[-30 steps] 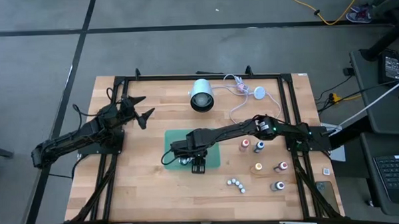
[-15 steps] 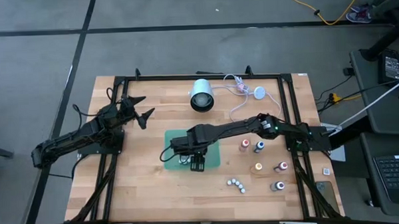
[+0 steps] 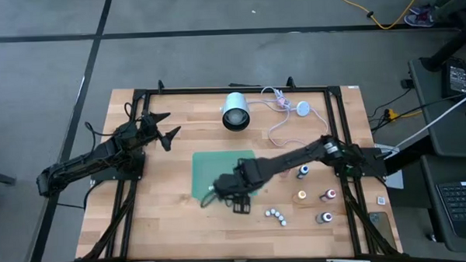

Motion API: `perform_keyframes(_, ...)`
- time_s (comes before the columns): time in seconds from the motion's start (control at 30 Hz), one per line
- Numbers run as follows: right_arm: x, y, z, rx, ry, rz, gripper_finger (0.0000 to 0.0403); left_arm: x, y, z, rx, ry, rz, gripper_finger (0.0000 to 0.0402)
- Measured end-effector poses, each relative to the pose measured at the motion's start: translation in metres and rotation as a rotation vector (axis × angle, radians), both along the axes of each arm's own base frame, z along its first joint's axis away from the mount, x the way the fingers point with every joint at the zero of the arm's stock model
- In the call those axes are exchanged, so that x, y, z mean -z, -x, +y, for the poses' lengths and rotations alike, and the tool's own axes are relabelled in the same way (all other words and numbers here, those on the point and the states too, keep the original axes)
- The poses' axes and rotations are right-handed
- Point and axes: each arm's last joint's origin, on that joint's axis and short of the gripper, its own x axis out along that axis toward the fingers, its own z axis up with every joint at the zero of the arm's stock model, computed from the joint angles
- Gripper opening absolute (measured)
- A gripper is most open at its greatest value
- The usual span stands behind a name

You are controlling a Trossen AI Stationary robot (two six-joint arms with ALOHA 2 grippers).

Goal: Pick & Place food coloring
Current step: Put the small orange food coloring bottle into the bin

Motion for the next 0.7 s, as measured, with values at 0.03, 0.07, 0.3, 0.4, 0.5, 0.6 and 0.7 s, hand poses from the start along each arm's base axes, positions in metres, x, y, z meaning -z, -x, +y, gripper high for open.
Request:
perform_keyframes(0.03, -0.001, 0.007, 0.006, 0.005, -0.003, -0.002, 0.0269, 0.0, 0.0, 0.0, 0.0, 0.0, 0.0, 0.0361)
perform_keyframes(0.07, -0.001, 0.015, 0.011, 0.014, -0.006, -0.001, 0.0273, 0.0, 0.0, 0.0, 0.0, 0.0, 0.0, 0.0361)
perform_keyframes(0.3, 0.006, 0.069, 0.045, 0.198, -0.033, 0.048, 0.0273, 0.0, 0.0, 0.0, 0.0, 0.0, 0.0, 0.0361)
perform_keyframes(0.4, 0.017, 0.087, 0.06, 0.26, -0.033, 0.092, 0.0269, 0.0, 0.0, 0.0, 0.0, 0.0, -0.001, 0.0361)
perform_keyframes(0.5, 0.025, 0.101, 0.075, 0.289, -0.032, 0.119, 0.0268, 0.0, 0.0, 0.0, 0.0, 0.0, -0.001, 0.0361)
perform_keyframes(0.6, 0.028, 0.111, 0.086, 0.313, -0.033, 0.134, 0.0268, 0.0, 0.0, 0.0, 0.0, 0.0, -0.001, 0.0361)
perform_keyframes(0.7, 0.032, 0.118, 0.094, 0.347, -0.031, 0.14, 0.0268, 0.0, 0.0, 0.0, 0.0, 0.0, 0.0, 0.0361)
